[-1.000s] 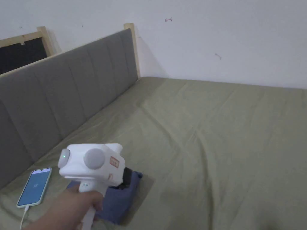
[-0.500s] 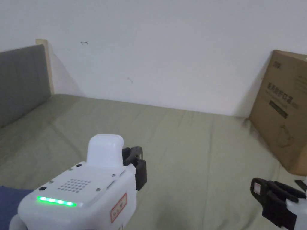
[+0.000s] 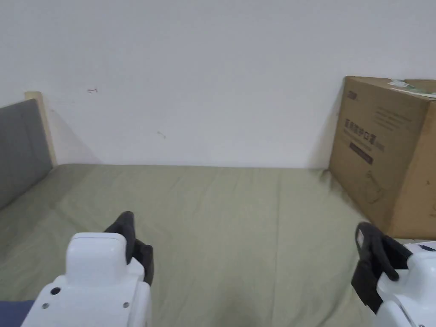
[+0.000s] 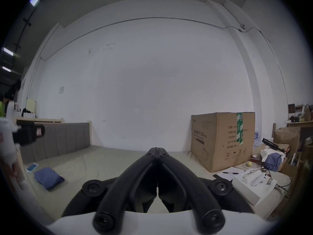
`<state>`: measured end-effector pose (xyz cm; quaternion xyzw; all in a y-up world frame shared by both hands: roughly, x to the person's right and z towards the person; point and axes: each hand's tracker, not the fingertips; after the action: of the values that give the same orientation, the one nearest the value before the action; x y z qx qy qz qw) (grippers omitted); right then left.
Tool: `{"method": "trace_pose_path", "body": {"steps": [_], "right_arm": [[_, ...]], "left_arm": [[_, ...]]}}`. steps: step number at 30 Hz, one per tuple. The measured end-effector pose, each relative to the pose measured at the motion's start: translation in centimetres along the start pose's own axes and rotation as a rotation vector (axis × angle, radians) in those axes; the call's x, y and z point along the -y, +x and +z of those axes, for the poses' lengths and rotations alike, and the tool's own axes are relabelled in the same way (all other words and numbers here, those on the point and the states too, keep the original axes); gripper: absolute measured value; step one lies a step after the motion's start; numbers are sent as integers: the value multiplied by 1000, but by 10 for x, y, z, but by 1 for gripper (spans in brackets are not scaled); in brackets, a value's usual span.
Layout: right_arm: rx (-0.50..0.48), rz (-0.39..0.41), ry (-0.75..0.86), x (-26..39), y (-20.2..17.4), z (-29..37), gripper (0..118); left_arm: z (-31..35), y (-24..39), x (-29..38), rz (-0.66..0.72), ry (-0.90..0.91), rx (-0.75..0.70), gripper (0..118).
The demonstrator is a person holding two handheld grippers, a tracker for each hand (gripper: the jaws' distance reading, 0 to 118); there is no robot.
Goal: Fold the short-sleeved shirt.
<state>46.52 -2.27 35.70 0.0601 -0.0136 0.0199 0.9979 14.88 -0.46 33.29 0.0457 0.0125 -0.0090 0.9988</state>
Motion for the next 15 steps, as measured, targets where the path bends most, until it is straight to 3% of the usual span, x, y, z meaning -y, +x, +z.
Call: {"method": "trace_pose_path", "body": {"steps": [4, 13, 15], "right_arm": [[22, -58, -78, 10, 5, 3, 0], [64, -55, -16, -11, 9, 11, 1], [57, -38, -3, -15, 8, 12, 20]], "left_arm": [[2, 0, 0, 11, -6, -3, 0], [7, 8, 1, 0, -18, 12, 1], [9, 9, -1, 5, -12, 15, 28]]}}
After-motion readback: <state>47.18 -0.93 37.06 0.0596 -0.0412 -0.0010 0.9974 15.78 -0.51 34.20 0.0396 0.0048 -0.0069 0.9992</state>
